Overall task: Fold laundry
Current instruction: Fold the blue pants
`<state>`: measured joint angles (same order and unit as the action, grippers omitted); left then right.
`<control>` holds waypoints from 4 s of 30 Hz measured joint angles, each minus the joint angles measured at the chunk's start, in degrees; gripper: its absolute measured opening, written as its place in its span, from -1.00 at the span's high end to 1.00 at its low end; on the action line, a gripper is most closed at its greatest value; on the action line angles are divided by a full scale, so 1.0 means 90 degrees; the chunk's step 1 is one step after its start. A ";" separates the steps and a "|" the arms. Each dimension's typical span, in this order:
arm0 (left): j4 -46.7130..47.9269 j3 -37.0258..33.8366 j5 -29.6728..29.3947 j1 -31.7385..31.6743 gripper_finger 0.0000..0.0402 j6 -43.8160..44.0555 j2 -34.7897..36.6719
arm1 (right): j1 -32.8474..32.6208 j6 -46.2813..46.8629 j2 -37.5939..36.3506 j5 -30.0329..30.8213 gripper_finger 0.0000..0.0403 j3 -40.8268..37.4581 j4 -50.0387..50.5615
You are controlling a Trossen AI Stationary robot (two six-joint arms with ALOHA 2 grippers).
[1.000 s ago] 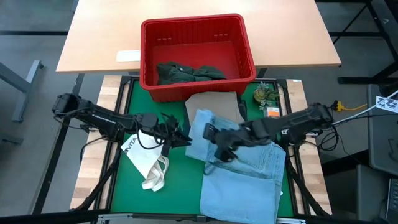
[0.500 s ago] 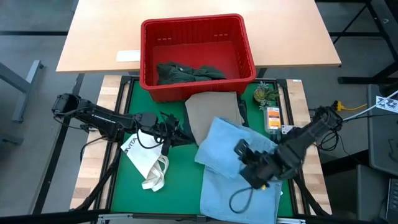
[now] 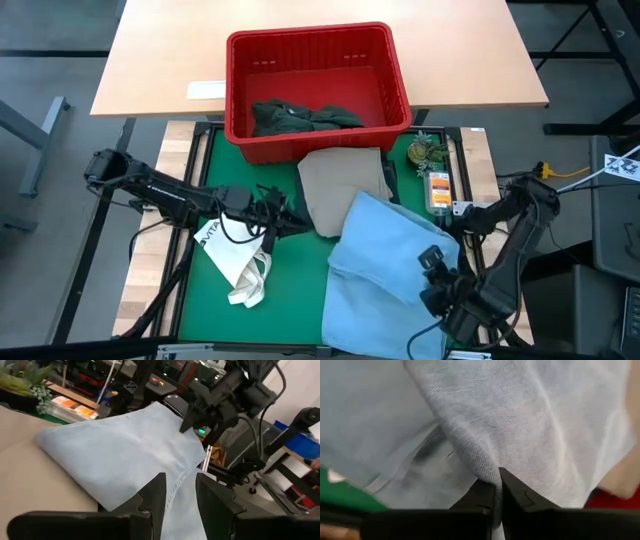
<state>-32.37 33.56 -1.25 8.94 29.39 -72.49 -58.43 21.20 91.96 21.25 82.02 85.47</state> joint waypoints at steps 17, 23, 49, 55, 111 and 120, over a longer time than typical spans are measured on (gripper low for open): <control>-0.1096 0.0000 -0.0926 0.0640 0.50 -0.0013 -0.1201 | -0.0257 -0.0140 0.0000 -0.1151 0.92 -0.1547 0.0073; -0.2385 0.0029 -0.0928 0.0637 0.50 -0.0277 -0.1934 | -0.0257 -0.0261 0.0000 -0.1153 0.92 -0.1591 0.0070; -0.1190 0.2770 -0.0424 0.0598 0.50 -0.2832 -0.3001 | -0.0257 -0.0014 0.0000 -0.1804 0.24 -0.1541 0.0509; -0.0607 0.2817 -0.0451 0.0531 0.50 -0.2832 -0.3001 | -0.0257 0.0063 0.0000 -0.2292 0.23 -0.1186 0.0511; 0.0690 0.2820 -0.0418 0.0613 0.50 -0.2618 -0.3069 | -0.0073 0.8786 0.0206 -0.2139 0.23 -0.1023 -0.1100; 0.0690 0.2820 -0.0418 0.0612 0.50 -0.2618 -0.3069 | 0.0186 0.9714 0.0206 -0.1918 0.23 -0.1023 -0.1244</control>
<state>-26.15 58.94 -5.02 14.45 5.82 -100.12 -56.76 108.63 93.82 3.99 72.82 74.27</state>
